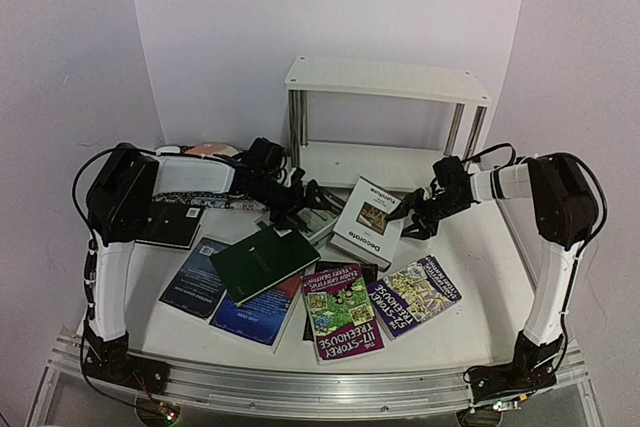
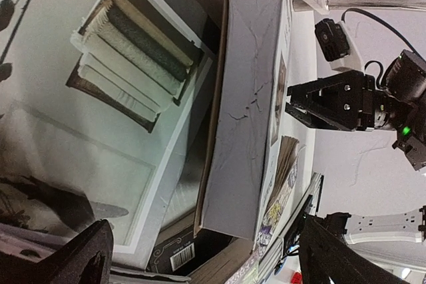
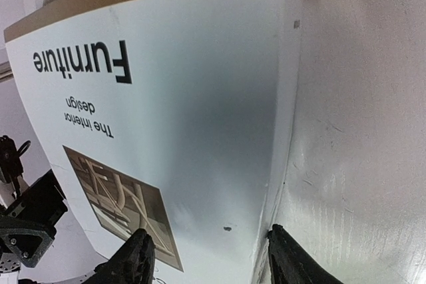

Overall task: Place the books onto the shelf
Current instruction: Pick up the book at the center of the board.

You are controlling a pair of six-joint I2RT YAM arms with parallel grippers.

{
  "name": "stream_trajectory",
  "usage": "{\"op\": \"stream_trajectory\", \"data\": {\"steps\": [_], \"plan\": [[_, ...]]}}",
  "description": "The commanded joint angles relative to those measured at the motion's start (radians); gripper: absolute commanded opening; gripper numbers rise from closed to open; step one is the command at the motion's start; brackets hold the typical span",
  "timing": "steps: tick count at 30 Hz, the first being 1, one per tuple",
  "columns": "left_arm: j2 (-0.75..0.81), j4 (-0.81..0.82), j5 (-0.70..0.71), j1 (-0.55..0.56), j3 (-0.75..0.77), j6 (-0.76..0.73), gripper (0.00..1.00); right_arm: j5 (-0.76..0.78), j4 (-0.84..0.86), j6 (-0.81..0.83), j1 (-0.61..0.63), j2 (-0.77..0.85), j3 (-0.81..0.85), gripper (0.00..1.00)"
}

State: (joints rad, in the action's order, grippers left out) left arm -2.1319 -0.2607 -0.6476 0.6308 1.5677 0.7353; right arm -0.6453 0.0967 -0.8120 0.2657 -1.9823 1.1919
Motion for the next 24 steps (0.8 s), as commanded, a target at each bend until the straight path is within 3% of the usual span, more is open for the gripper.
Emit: {"op": "stream_trajectory", "data": {"steps": [1, 13, 19, 24], "plan": [[-0.033, 0.003, -0.060, 0.029, 0.068, 0.016, 0.98, -0.027, -0.041, 0.013, 0.015, 0.008, 0.036, 0.59], [-0.104, 0.003, -0.132, 0.064, 0.130, 0.081, 0.95, -0.025, -0.039, 0.010, 0.033, 0.013, 0.032, 0.58], [-0.130, 0.003, -0.162, 0.064, 0.157, 0.123, 0.86, -0.027, -0.039, 0.007, 0.038, 0.021, 0.024, 0.57], [-0.129, 0.004, -0.166, 0.065, 0.161, 0.155, 0.71, -0.040, -0.036, 0.007, 0.039, 0.025, 0.022, 0.57]]}}
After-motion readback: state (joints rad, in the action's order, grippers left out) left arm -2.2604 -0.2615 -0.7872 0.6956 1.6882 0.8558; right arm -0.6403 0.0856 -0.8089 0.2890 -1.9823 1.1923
